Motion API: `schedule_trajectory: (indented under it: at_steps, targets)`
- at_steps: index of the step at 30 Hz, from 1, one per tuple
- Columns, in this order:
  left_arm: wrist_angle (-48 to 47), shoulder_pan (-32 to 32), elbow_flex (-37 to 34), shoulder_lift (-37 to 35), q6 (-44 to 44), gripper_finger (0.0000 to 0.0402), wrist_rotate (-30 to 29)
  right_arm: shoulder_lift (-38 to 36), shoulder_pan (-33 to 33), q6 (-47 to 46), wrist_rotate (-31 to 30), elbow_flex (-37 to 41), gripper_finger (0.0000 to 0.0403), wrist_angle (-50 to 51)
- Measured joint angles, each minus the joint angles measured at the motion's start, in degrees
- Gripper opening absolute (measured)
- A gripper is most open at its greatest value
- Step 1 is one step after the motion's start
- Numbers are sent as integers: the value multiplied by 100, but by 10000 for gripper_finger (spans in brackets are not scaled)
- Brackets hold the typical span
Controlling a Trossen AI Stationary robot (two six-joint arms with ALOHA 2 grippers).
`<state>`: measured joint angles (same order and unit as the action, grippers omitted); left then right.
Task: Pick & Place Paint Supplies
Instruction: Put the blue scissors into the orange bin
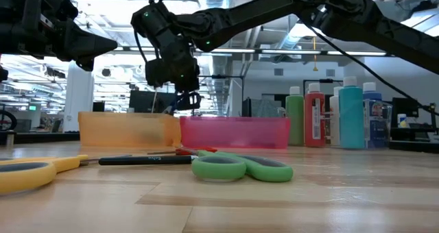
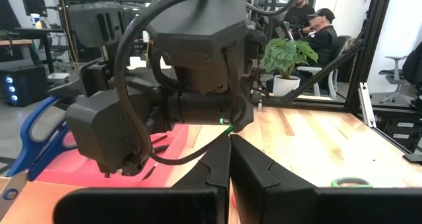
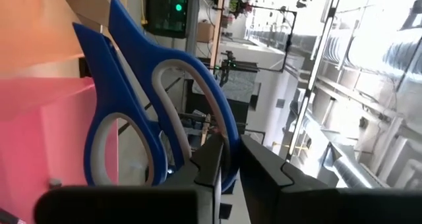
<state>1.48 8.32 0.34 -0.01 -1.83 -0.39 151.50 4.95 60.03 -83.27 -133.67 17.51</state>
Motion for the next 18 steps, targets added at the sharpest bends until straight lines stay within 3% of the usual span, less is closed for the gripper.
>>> schedule_trajectory:
  at_steps: [9,18]
  targets:
    - [0,0,0,0,-1,2,1,0,-37,-2,375,0,53,-1]
    - [0,2,0,0,1,2,0,0,-172,148,725,0,90,-6]
